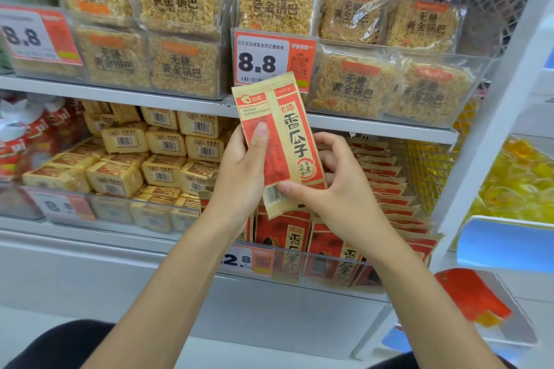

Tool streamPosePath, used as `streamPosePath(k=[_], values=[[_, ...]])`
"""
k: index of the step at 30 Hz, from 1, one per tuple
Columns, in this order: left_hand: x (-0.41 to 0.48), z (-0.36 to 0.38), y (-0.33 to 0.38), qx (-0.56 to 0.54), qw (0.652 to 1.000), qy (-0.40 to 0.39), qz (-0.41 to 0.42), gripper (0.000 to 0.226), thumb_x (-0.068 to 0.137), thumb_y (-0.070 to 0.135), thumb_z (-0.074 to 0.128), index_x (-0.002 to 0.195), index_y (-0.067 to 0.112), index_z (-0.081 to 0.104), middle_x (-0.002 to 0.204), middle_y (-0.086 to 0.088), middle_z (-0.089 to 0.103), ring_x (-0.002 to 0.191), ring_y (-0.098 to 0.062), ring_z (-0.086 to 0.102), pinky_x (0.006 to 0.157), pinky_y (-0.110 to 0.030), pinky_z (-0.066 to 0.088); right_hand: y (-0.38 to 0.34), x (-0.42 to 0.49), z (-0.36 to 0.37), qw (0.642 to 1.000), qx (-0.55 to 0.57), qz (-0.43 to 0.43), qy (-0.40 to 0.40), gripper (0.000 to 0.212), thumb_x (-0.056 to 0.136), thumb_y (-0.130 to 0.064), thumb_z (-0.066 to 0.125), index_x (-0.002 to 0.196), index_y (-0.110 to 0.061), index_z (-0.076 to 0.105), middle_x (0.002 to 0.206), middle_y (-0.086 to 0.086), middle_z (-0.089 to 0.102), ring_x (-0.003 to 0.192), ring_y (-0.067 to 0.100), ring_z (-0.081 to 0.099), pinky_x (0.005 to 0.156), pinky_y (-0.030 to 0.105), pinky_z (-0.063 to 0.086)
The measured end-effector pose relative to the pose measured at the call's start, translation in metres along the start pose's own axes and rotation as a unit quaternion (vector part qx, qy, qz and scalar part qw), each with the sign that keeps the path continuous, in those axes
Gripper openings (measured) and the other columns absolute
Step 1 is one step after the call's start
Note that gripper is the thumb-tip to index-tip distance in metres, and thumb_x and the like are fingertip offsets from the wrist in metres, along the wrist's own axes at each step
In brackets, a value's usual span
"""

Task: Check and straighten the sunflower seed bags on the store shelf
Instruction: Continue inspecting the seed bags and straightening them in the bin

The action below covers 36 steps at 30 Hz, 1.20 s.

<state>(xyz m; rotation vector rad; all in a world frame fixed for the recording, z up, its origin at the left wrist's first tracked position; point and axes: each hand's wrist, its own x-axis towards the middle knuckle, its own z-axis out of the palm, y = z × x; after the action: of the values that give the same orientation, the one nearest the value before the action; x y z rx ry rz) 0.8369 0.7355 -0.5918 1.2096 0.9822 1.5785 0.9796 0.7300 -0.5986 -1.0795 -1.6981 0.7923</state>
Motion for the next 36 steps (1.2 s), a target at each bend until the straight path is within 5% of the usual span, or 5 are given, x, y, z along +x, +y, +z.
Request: streamPosePath(k=[8, 25, 30, 32, 36], values=[[0.0, -0.005, -0.004, 0.025, 0.999, -0.037, -0.006, 0.042, 0.104, 0.042, 0.033, 0.116, 0.018, 0.065, 0.101, -0.003, 0.077, 0.091, -0.016, 0.074, 0.078, -0.031, 0.061, -0.006, 0.001, -0.006, 0.996, 0.091, 0.019, 0.007, 0.025, 0.099, -0.031, 0.05, 0.119, -0.018, 0.058, 0.098, -0.004, 0.076, 0.086, 0.011, 0.073, 0.07, 0.028, 0.058], [-0.002, -0.009, 0.0, 0.035, 0.966, -0.215, -0.137, 0.056, 0.097, 0.057, 0.031, 0.106, 0.019, 0.071, 0.092, -0.005, 0.072, 0.088, -0.021, 0.07, 0.081, -0.037, 0.054, 0.002, 0.012, -0.025, 0.961, 0.246, 0.065, 0.11, 0.017, 0.1, -0.021, 0.053, 0.096, -0.016, 0.068, 0.077, -0.003, 0.073, 0.06, 0.004, 0.062, 0.045, 0.013, 0.036], [0.0, -0.016, -0.001, -0.127, 0.88, -0.363, -0.279, 0.053, 0.091, 0.054, 0.048, 0.122, 0.016, 0.069, 0.124, -0.018, 0.067, 0.112, -0.033, 0.066, 0.091, -0.053, 0.053, -0.001, 0.019, -0.026, 0.93, 0.355, 0.043, 0.083, 0.016, 0.099, -0.02, 0.052, 0.096, -0.016, 0.067, 0.079, -0.004, 0.07, 0.065, 0.005, 0.058, 0.055, 0.016, 0.044], [-0.001, -0.019, 0.002, -0.159, 0.852, -0.402, -0.295, 0.057, 0.081, 0.059, 0.062, 0.113, 0.014, 0.074, 0.109, -0.014, 0.071, 0.094, -0.025, 0.071, 0.082, -0.04, 0.059, 0.0, 0.022, -0.027, 0.927, 0.37, 0.037, 0.056, 0.015, 0.096, -0.022, 0.055, 0.099, -0.016, 0.068, 0.085, -0.002, 0.071, 0.074, 0.008, 0.063, 0.068, 0.02, 0.052], [-0.003, -0.012, 0.016, -0.005, 0.935, -0.273, -0.226, 0.04, 0.074, 0.048, 0.065, 0.09, 0.013, 0.074, 0.072, 0.002, 0.071, 0.061, -0.008, 0.067, 0.057, -0.022, 0.053, -0.004, 0.023, -0.037, 0.926, 0.371, 0.067, -0.004, 0.052, 0.095, -0.049, 0.042, 0.123, -0.01, 0.061, 0.113, 0.008, 0.07, 0.107, 0.02, 0.066, 0.095, 0.035, 0.051]])
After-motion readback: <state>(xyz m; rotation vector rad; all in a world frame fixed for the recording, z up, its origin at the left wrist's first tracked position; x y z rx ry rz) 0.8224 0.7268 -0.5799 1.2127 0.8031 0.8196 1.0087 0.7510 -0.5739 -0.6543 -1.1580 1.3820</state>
